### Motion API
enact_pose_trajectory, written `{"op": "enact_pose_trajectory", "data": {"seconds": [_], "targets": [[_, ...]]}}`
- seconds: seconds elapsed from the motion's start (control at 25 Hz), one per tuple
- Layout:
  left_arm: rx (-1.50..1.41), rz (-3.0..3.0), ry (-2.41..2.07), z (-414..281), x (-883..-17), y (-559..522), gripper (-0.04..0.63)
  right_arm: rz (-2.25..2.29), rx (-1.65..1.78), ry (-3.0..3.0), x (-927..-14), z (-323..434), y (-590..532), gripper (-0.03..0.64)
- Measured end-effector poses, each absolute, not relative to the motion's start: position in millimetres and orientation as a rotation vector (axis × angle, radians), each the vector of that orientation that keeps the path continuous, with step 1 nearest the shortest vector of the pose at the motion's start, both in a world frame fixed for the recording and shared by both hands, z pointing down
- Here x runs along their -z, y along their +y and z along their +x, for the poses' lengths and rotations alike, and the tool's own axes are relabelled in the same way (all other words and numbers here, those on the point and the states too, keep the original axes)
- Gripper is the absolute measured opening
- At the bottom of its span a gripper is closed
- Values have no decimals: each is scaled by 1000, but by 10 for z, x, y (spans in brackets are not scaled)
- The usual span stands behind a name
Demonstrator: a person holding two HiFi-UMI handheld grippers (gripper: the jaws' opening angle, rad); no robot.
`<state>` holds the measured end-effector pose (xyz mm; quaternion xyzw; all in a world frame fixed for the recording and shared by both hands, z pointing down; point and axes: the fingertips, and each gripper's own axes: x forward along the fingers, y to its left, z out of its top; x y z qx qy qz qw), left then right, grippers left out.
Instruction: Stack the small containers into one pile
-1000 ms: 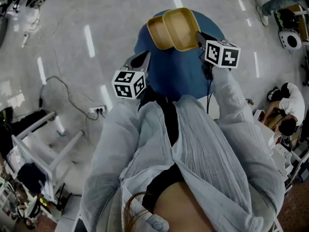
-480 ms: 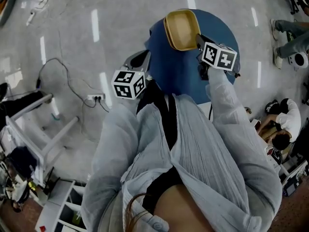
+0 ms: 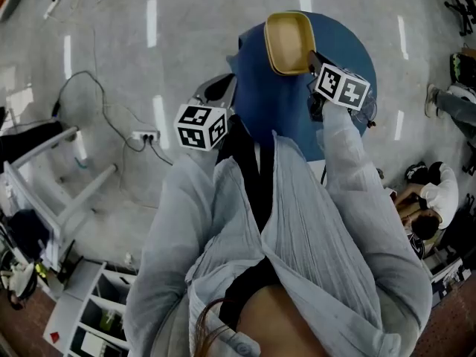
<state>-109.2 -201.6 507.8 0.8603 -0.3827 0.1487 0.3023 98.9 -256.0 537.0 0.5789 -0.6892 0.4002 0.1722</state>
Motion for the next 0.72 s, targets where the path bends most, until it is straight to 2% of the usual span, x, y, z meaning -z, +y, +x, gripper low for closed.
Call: {"op": "enact_pose_trajectory", "data": {"seconds": [0.4,0.72], "targets": [[-406,2259,-1021,-1092,-5180,-1985,12,1603,-1120,-1919,-5590,993,-2512,20],[-411,2246,-1017,-1095,-5243,-1965,12,1561,-844,-1871,-5658,926,-2537,32]]}}
